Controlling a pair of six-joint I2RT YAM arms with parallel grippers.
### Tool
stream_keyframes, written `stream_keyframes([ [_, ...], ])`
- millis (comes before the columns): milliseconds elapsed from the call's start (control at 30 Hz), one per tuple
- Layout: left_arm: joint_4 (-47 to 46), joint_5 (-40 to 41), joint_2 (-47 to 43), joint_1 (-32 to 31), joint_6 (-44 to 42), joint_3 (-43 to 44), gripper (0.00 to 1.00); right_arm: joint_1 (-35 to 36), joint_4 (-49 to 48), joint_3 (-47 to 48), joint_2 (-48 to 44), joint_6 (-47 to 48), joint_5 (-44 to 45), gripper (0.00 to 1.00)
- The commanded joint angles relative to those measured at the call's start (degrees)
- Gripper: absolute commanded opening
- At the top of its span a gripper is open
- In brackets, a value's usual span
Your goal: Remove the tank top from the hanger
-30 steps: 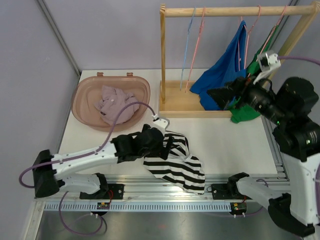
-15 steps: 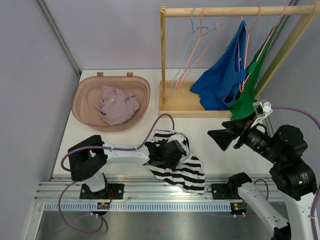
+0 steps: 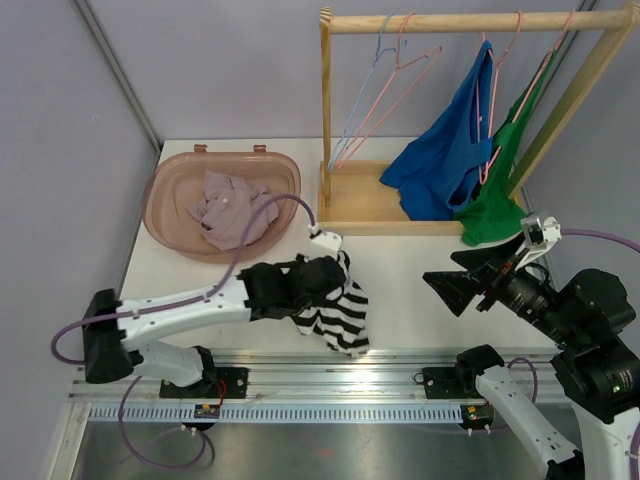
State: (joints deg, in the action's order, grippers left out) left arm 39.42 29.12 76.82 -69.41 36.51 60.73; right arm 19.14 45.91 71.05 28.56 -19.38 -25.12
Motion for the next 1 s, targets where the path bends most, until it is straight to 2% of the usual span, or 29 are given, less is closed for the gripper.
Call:
stream_keyframes([
  [0,11.6,12.2,-7.3,3.8,0.3,9.9,0.0,0.2,0.1,1.4,-0.3,0.0,-0.5,0.99],
  [167,16.7,10.4,-11.2,13.8,-7.3,21.9,0.0,0.3,0.1,2.7,0.2,0.1,0.4,0.99],
  [200,17.4,8.4,-11.2,18.0,-8.7,25.8,0.0,0.3,0.1,3.0,0.3,0.4,1.0,0.99],
  [367,17.8,3.9,-8.3,31.3,-15.8,35.0,0.0,0.2,1.1,5.4,1.4,1.1,2.9,1.0],
  [400,17.3,1.1,-7.7,36.7,-16.4,35.8,0.0,0.3,1.1,5.7,1.5,1.1,3.7,0.99],
  [500,15.6,-7.2,-3.8,46.9,-18.1,39.0,0.0,0.2,1.0,5.9,1.5,0.6,5.3,1.0],
  [600,13.8,-11.8,0.7,53.7,-18.8,41.2,0.0,0.2,1.2,6.2,1.6,0.4,7.0,0.99],
  [800,13.3,-17.5,10.7,61.8,-19.4,47.7,0.0,0.3,2.3,6.8,2.1,-0.1,13.5,0.99],
  [967,13.8,-19.4,14.9,64.2,-19.5,49.9,0.0,0.2,1.6,6.0,2.2,0.5,18.5,1.0],
])
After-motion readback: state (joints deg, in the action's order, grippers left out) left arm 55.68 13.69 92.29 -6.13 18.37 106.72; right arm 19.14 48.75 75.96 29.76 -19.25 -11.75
